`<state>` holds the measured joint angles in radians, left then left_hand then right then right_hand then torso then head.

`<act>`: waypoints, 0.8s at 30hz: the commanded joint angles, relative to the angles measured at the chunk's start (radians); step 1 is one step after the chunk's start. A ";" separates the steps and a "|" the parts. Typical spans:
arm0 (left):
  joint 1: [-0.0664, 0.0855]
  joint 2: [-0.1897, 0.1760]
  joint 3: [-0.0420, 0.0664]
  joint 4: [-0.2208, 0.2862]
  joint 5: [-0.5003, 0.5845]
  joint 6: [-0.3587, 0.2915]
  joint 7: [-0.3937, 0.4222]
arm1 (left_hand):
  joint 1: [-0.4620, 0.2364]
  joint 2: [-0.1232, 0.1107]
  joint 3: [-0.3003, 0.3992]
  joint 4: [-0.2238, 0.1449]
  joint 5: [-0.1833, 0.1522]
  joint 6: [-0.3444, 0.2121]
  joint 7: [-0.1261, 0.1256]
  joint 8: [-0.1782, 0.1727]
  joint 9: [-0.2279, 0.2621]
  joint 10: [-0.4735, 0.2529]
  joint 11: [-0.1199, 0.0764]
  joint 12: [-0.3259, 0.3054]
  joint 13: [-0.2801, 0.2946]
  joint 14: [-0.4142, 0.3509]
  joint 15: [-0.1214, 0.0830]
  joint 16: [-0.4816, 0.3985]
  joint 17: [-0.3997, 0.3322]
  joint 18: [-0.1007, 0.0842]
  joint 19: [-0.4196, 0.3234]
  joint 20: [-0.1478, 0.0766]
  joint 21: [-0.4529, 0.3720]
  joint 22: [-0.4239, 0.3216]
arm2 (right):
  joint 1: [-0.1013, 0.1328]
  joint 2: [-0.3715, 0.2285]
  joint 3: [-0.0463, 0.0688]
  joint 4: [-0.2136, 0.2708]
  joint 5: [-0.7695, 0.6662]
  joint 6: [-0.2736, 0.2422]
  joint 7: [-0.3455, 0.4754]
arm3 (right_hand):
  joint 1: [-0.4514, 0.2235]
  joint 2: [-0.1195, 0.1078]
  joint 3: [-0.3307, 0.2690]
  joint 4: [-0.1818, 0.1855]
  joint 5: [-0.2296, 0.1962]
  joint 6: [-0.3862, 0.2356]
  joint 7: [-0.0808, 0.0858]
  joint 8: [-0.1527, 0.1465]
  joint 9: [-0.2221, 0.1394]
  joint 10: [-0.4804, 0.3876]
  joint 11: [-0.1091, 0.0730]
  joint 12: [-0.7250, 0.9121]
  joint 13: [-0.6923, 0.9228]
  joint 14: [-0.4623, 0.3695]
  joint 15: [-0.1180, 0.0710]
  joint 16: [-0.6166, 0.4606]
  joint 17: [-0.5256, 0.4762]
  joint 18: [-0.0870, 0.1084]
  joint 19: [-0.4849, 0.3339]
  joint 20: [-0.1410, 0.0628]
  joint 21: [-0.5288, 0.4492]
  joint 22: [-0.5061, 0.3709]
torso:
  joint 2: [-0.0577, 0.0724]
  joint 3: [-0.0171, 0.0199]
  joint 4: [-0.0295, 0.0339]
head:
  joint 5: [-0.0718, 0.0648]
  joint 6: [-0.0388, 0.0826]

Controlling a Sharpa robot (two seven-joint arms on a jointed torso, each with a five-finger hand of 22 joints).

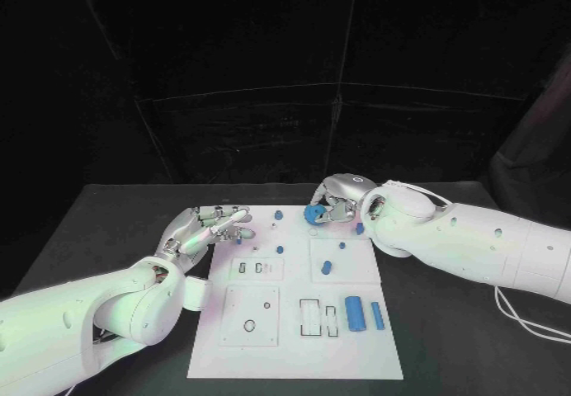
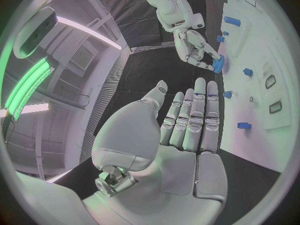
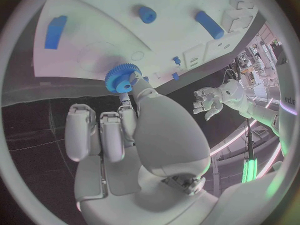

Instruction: Assemble the parts on the task board

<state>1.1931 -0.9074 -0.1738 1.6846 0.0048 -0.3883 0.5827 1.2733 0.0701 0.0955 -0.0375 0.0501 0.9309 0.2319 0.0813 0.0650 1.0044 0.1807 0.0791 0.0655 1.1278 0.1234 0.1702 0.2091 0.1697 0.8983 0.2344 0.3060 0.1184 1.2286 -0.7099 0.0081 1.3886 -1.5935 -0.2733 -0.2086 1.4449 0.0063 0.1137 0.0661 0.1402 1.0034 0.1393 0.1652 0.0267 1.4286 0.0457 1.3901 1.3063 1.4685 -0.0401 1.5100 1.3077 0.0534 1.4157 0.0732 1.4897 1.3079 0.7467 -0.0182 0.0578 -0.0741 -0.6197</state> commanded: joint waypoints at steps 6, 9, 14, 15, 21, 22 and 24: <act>0.001 0.005 0.001 0.000 -0.005 0.017 -0.001 | 0.004 0.008 0.000 -0.005 0.003 -0.007 -0.001 -0.005 -0.001 -0.007 -0.002 -0.005 -0.002 0.003 0.000 -0.003 0.001 0.014 0.009 0.001 -0.005 -0.001 | 0.003 0.074 0.001 0.003 -0.009 -0.071 -0.049 | -0.025 -0.006 0.037 0.033 0.010 0.086 -0.031 -0.011 0.047 0.026 -0.020 -0.009 0.050 0.074 -0.001 0.006 0.129 -0.009 0.012 -0.001 0.007 0.057 | 0.001 -0.0010 0.0031 | 0.005 -0.002; 0.001 0.005 0.001 -0.001 -0.005 0.017 -0.001 | 0.004 0.008 0.000 -0.005 0.003 -0.007 -0.001 -0.005 -0.001 -0.007 -0.002 -0.005 -0.002 0.003 0.000 -0.003 0.001 0.014 0.009 0.001 -0.005 -0.001 | 0.003 0.103 0.001 -0.008 -0.009 -0.059 -0.049 | -0.033 -0.008 0.040 0.035 0.009 0.085 -0.030 -0.013 0.046 0.025 -0.019 -0.010 0.049 0.074 0.000 0.006 0.128 -0.009 0.012 0.000 0.007 0.058 | 0.001 -0.0015 0.0027 | 0.006 -0.003; 0.001 0.007 0.001 -0.001 -0.005 0.017 -0.001 | 0.004 0.008 0.000 -0.005 0.003 -0.007 -0.001 -0.005 -0.001 -0.007 -0.002 -0.005 -0.002 0.003 0.000 -0.003 0.001 0.014 0.009 0.001 -0.005 -0.001 | 0.000 0.158 0.000 -0.042 -0.009 -0.034 -0.046 | -0.039 -0.009 0.041 0.037 0.009 0.085 -0.030 -0.015 0.046 0.023 -0.019 -0.013 0.047 0.074 0.001 0.004 0.125 -0.009 0.012 0.001 0.007 0.058 | 0.001 -0.0002 0.0006 | 0.010 -0.006; 0.001 0.007 0.001 -0.001 -0.005 0.017 -0.001 | 0.004 0.008 0.000 -0.005 0.003 -0.007 -0.001 -0.005 -0.001 -0.007 -0.002 -0.005 -0.002 0.003 0.000 -0.003 0.001 0.014 0.009 0.001 -0.005 -0.001 | -0.001 0.165 -0.001 -0.047 -0.009 -0.030 -0.045 | -0.039 -0.009 0.041 0.037 0.009 0.085 -0.030 -0.016 0.046 0.023 -0.019 -0.013 0.047 0.073 0.001 0.004 0.125 -0.009 0.012 0.001 0.007 0.058 | 0.001 -0.0006 0.0011 | 0.010 -0.007; 0.001 0.008 0.001 -0.001 -0.005 0.018 -0.002 | 0.004 0.008 0.000 -0.005 0.003 -0.007 -0.001 -0.005 -0.001 -0.007 -0.002 -0.005 -0.002 0.003 0.000 -0.003 0.001 0.014 0.009 0.001 -0.005 -0.001 | -0.009 0.204 -0.004 -0.075 -0.017 0.006 -0.057 | -0.044 -0.016 0.042 0.036 0.010 0.083 -0.029 -0.019 0.045 0.022 -0.018 -0.015 0.045 0.073 0.001 0.003 0.123 -0.009 0.013 0.001 0.008 0.060 | 0.001 -0.0004 -0.0001 | 0.015 -0.002; 0.001 0.007 0.001 -0.001 -0.005 0.018 -0.002 | 0.004 0.008 0.000 -0.005 0.003 -0.007 -0.001 -0.005 -0.001 -0.007 -0.002 -0.005 -0.002 0.003 0.000 -0.003 0.001 0.014 0.009 0.001 -0.005 -0.001 | -0.010 0.207 -0.004 -0.077 -0.020 0.009 -0.060 | -0.046 -0.018 0.042 0.036 0.011 0.082 -0.028 -0.020 0.045 0.021 -0.017 -0.016 0.045 0.073 0.002 0.003 0.123 -0.009 0.013 0.002 0.008 0.060 | 0.001 -0.0004 0.0001 | 0.015 -0.002; 0.002 0.007 0.001 -0.001 -0.005 0.018 -0.002 | 0.004 0.008 0.000 -0.005 0.003 -0.007 -0.001 -0.005 -0.001 -0.007 -0.002 -0.005 -0.002 0.003 0.000 -0.003 0.001 0.014 0.009 0.001 -0.005 -0.001 | -0.012 0.214 -0.004 -0.081 -0.025 0.018 -0.068 | -0.049 -0.021 0.042 0.036 0.012 0.081 -0.027 -0.022 0.045 0.020 -0.017 -0.019 0.042 0.073 0.002 0.003 0.122 -0.009 0.013 0.002 0.008 0.059 | 0.001 0.0000 -0.0003 | 0.016 -0.004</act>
<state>1.1931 -0.9007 -0.1738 1.6824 0.0047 -0.3834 0.5778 1.2733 0.0701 0.0955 -0.0375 0.0501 0.9309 0.2319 0.0814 0.0650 1.0044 0.1807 0.0769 0.0656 1.1278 0.1234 0.1702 0.2089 0.1697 0.8982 0.2344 0.3060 0.1186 1.2156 -0.4995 0.0037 1.3100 -1.6001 -0.2878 -0.2574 1.4056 -0.0143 0.1506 0.1033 0.1469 1.0114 0.1333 0.1421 0.0268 1.4510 0.0232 1.3764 1.3092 1.4650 -0.0433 1.5149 1.3075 0.0537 1.4227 0.0733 1.4937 1.3077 0.7475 -0.0186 0.0581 -0.0593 -0.6230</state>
